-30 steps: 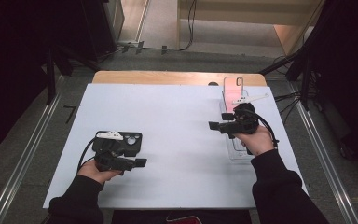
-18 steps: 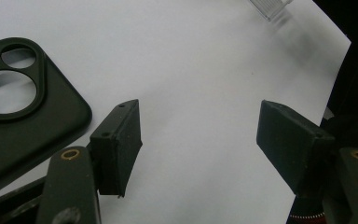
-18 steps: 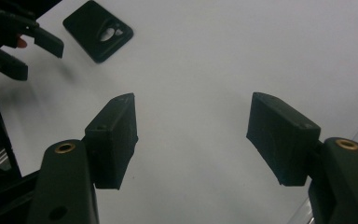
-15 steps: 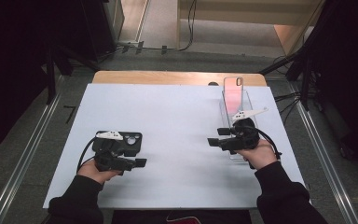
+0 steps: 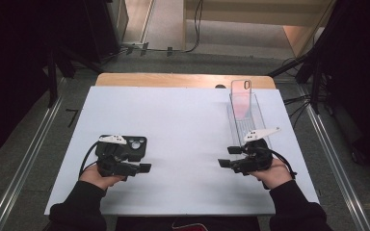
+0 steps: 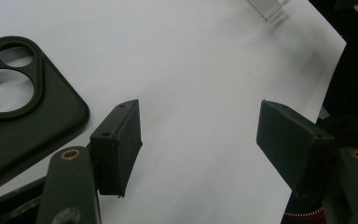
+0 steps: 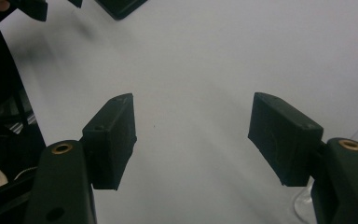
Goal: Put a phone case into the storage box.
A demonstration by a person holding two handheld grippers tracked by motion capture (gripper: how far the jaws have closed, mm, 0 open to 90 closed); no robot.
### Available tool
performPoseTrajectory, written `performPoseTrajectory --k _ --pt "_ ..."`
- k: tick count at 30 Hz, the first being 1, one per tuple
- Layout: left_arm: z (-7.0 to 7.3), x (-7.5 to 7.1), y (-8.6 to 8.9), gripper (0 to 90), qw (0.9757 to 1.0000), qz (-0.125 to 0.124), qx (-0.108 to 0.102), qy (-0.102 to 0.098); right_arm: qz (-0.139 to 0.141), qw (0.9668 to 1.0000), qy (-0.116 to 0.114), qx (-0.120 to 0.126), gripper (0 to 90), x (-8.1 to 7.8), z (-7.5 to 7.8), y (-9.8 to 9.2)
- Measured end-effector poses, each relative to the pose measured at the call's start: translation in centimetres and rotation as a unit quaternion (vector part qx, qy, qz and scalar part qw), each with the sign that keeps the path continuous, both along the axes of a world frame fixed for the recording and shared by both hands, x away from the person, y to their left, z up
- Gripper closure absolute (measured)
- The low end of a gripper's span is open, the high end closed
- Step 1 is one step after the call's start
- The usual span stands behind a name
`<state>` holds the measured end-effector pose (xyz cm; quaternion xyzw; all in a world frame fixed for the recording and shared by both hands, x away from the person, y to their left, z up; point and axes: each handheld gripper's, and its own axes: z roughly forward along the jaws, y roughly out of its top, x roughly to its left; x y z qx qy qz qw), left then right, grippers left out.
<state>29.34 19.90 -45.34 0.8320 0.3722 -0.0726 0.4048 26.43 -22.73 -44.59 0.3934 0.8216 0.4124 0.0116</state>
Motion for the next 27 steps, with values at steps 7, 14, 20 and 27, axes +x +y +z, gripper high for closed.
performPoseTrajectory --k 7,14,20,27 --pt "0.0 0.1 0.2 27.3 0.9999 -0.011 0.003 -0.004 0.013 0.9998 0.009 -0.009 28.3 -1.6 -1.0 -0.8" --pt "0.3 0.4 0.6 27.3 1.0000 0.001 -0.002 0.005 0.016 0.9993 0.016 -0.031 25.9 -2.7 -2.2 -1.7" --pt "1.0 1.4 0.8 28.0 0.9994 0.025 0.022 0.000 0.015 0.9991 0.019 -0.036 25.8 -2.8 -2.6 -1.9" --pt "1.5 3.2 1.3 29.6 0.9988 0.045 0.020 -0.007 0.011 0.9992 0.022 -0.031 25.7 -2.8 -2.7 -2.0"
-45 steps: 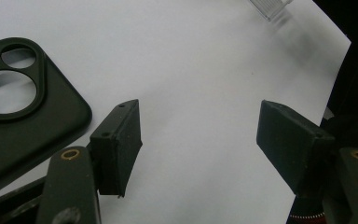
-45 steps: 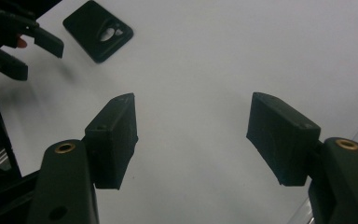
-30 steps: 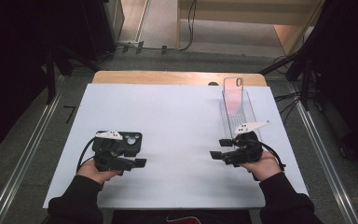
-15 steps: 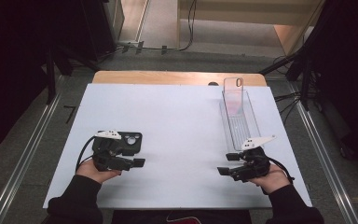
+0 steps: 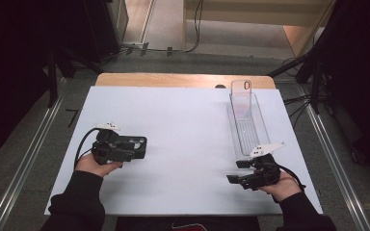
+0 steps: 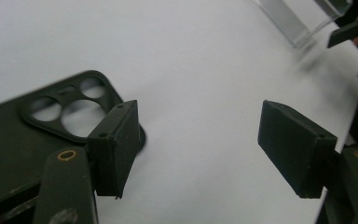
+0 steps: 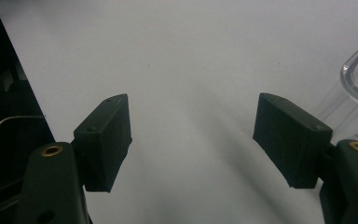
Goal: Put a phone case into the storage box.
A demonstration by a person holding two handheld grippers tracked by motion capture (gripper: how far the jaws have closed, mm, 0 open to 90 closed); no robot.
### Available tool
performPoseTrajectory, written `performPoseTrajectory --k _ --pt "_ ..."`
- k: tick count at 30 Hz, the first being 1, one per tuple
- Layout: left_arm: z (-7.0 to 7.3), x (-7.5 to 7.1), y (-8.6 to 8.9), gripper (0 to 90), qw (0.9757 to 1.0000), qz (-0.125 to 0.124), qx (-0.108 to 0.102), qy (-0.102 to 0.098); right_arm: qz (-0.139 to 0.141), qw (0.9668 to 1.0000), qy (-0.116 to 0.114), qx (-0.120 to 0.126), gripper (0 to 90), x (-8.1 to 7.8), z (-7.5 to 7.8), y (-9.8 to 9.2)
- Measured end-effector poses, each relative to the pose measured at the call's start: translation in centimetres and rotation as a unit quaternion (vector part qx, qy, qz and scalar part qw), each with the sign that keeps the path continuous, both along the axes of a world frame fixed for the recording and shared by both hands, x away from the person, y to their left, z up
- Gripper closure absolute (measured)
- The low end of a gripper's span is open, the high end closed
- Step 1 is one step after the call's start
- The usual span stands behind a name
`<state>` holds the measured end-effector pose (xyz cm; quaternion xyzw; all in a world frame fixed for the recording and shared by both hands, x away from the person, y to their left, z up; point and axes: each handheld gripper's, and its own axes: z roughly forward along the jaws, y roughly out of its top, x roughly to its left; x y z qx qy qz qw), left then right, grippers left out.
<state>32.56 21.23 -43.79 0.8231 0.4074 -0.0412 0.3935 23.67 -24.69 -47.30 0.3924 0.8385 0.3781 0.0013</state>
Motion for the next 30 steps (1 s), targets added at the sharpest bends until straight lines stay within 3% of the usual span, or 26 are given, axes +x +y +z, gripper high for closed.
performPoseTrajectory --k 2,8,11,16,20,24,28,30 --pt "0.1 0.8 0.3 29.6 0.9999 0.010 0.006 -0.003 -0.002 1.0000 0.001 0.002 25.7 0.0 0.0 0.0" --pt "0.2 2.9 1.3 29.6 0.9991 0.042 -0.001 0.000 -0.004 1.0000 -0.001 0.003 25.7 0.1 0.0 -0.1" --pt "0.0 3.9 1.6 31.4 0.9986 0.051 0.013 0.003 -0.005 1.0000 -0.001 0.002 25.7 0.1 0.0 -0.1" --pt "-0.2 5.3 2.6 33.6 0.9975 0.068 0.016 0.010 -0.006 1.0000 -0.003 0.002 25.7 0.1 0.0 -0.1" --pt "-0.3 6.4 2.7 36.7 0.9946 0.085 0.054 0.025 -0.004 1.0000 -0.005 0.003 25.7 0.1 0.0 -0.1" --pt "-0.7 7.4 2.8 46.3 0.9920 0.096 0.082 0.012 -0.006 1.0000 -0.004 0.004 25.7 0.1 0.1 -0.1" --pt "-1.2 8.1 3.7 69.4 0.9900 0.104 0.096 -0.003 -0.004 1.0000 -0.005 0.003 25.7 0.1 0.1 -0.1" --pt "-1.6 8.4 4.4 84.8 0.9897 0.108 0.095 0.001 -0.006 1.0000 0.000 0.004 25.7 0.1 0.0 -0.1"
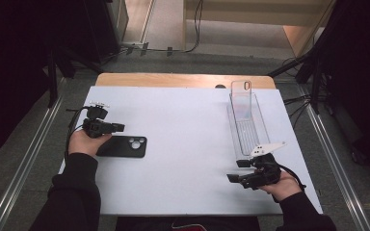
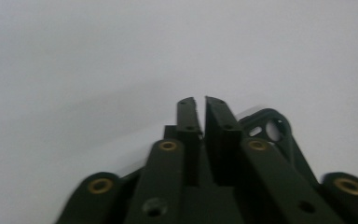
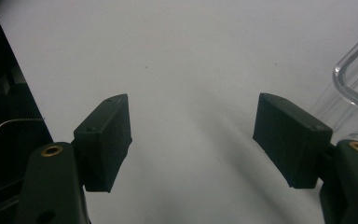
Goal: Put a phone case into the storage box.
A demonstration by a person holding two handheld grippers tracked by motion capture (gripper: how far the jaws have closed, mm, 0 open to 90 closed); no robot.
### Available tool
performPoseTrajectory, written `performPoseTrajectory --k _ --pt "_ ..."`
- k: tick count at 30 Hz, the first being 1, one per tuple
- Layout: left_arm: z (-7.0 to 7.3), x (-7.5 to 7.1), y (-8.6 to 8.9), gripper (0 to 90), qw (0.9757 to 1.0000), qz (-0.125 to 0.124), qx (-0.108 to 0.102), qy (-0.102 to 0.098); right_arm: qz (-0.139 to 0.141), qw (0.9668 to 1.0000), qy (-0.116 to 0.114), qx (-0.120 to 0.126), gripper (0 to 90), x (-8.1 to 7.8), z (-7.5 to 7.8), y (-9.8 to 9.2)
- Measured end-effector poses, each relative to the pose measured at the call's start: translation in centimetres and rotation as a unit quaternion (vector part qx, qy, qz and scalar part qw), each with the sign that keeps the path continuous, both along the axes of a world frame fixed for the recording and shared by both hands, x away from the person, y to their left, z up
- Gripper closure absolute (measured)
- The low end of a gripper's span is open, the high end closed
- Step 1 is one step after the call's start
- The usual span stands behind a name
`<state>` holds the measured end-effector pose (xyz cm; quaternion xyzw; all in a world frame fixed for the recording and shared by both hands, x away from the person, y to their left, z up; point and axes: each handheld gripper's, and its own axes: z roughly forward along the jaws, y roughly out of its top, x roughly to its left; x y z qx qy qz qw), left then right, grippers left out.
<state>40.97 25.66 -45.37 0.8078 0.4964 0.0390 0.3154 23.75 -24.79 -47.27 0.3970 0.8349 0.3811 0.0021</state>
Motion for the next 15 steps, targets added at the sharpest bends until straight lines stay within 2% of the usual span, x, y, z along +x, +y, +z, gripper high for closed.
performPoseTrajectory --k 1,6,11,15 --pt "-0.1 0.1 0.3 90.0 1.0000 0.003 0.003 -0.003 -0.002 1.0000 0.002 -0.001 25.7 0.0 0.0 0.0" --pt "-1.0 0.6 1.7 90.0 0.9998 0.015 0.001 0.009 -0.001 1.0000 0.001 0.000 25.7 0.0 0.0 0.1" --pt "-1.7 0.6 2.5 90.0 0.9995 0.025 0.018 0.008 0.000 1.0000 0.000 -0.001 25.7 0.0 0.0 0.1" --pt "-2.5 0.6 2.7 90.0 0.9990 0.027 0.030 0.016 0.003 1.0000 -0.001 -0.002 25.7 0.0 0.0 0.1"
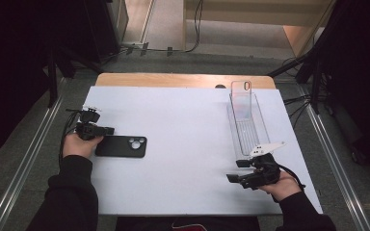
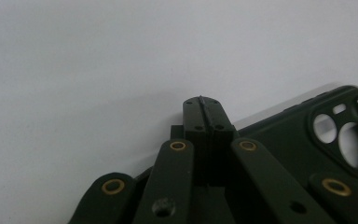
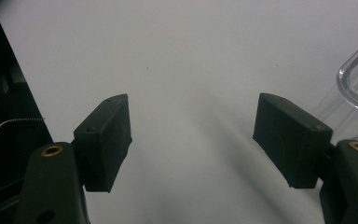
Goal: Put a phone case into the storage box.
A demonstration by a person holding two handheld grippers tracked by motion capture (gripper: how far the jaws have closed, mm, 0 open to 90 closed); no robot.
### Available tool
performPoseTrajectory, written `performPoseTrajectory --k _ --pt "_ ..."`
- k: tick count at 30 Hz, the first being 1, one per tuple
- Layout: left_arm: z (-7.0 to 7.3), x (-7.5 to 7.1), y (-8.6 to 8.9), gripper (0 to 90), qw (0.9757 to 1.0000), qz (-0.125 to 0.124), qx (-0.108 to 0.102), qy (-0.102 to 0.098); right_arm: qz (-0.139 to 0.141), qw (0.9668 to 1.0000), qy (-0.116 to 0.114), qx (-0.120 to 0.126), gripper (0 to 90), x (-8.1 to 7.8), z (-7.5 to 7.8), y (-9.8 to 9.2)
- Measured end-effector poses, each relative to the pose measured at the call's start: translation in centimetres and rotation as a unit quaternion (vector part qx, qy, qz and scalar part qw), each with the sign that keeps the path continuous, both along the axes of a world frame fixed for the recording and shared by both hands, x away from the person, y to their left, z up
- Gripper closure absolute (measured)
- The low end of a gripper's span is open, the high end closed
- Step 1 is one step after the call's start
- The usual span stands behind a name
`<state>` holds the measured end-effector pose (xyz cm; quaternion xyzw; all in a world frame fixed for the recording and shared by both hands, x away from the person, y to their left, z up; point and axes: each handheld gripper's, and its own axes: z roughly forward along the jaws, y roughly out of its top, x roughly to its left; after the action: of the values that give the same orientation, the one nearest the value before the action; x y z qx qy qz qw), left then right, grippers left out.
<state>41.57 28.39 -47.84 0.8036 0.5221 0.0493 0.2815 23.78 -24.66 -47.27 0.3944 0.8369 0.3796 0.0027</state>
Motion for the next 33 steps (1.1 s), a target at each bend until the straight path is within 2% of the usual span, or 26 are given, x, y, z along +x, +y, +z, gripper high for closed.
performPoseTrajectory --k 9,15,18,33 --pt "0.1 -1.2 0.2 90.0 0.9999 -0.003 0.001 0.010 -0.002 1.0000 -0.001 0.000 25.7 -0.1 0.0 0.0" --pt "0.0 -2.2 -0.3 90.0 0.9994 -0.019 -0.009 0.026 0.002 1.0000 -0.004 -0.001 25.7 0.0 0.0 0.1" --pt "0.0 -2.6 -0.8 90.0 0.9992 -0.027 -0.005 0.028 -0.001 1.0000 -0.004 0.000 25.7 0.0 0.1 0.1" --pt "0.0 -4.9 -1.4 90.0 0.9970 -0.051 -0.025 0.053 -0.002 1.0000 -0.006 -0.001 25.7 0.0 0.1 0.0"
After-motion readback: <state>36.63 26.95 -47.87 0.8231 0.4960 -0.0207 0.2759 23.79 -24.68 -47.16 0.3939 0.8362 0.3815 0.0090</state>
